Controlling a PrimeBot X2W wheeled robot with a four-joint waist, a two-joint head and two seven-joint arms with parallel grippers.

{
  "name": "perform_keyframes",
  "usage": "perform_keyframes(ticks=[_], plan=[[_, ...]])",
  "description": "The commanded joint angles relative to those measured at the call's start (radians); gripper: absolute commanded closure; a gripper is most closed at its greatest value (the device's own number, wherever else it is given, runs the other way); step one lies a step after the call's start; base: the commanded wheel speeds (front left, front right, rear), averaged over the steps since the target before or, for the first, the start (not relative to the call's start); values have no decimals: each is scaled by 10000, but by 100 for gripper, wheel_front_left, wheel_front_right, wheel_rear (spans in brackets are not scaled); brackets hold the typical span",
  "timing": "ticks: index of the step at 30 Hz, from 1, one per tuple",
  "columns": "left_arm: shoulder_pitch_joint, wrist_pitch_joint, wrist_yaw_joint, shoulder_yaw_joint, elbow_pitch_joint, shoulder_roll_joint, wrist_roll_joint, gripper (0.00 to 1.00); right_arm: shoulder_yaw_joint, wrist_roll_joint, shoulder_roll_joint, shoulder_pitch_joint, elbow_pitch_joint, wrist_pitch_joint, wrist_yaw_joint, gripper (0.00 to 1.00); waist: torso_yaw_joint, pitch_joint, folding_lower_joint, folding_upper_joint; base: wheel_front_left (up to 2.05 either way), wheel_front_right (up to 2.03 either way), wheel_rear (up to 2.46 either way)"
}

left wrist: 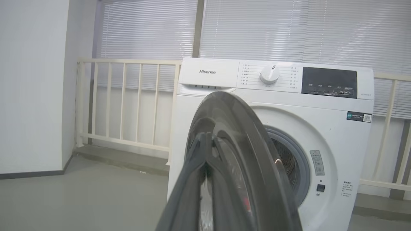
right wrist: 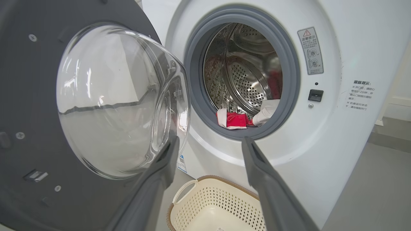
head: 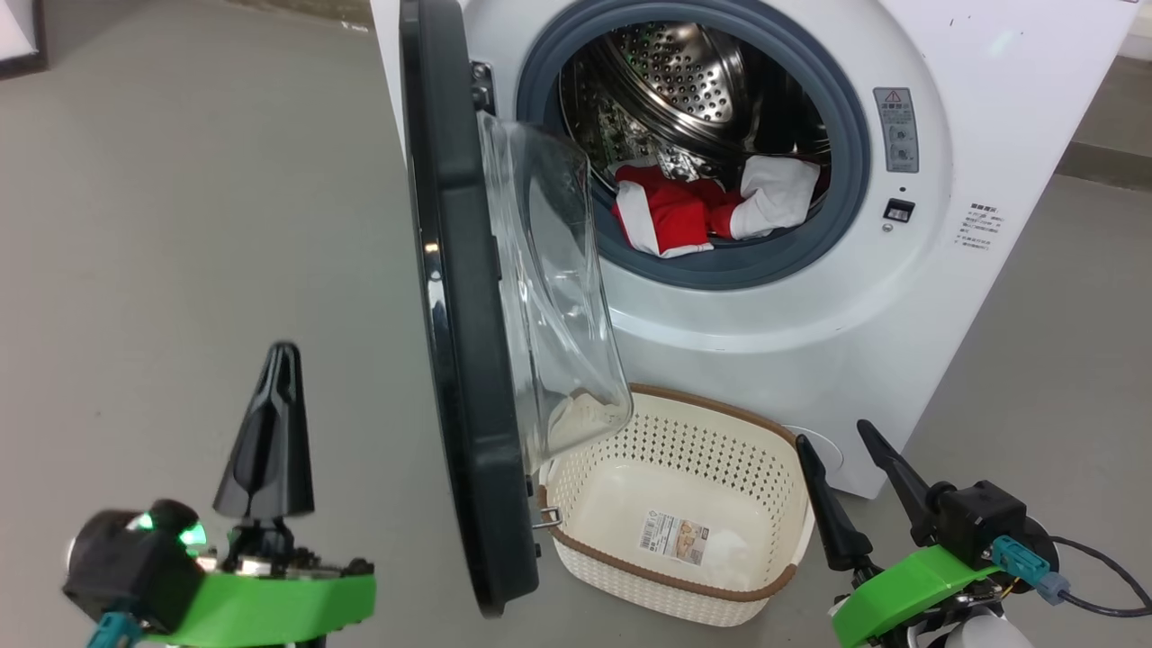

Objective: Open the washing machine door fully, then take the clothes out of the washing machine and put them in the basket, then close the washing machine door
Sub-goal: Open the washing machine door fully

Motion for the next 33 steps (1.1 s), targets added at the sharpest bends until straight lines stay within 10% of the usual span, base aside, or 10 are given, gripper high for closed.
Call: perform_keyframes(ticks=[1, 14, 33], plan=[[-556, -51, 134, 170, -659, 115, 74, 100, 241, 76, 6, -72, -193, -120, 63, 0, -13, 0, 0, 0, 0, 0, 0], [-1034, 771, 143, -2691, -2298, 115, -528, 100, 313, 126, 7, -195, -147, -120, 63, 0, -227, 126, 0, 0, 0, 0, 0], [-538, 1450, 467, -3967, 251, 118, -1236, 100, 266, 246, 7, -328, -173, -120, 63, 0, -390, 402, 0, 0, 0, 0, 0]])
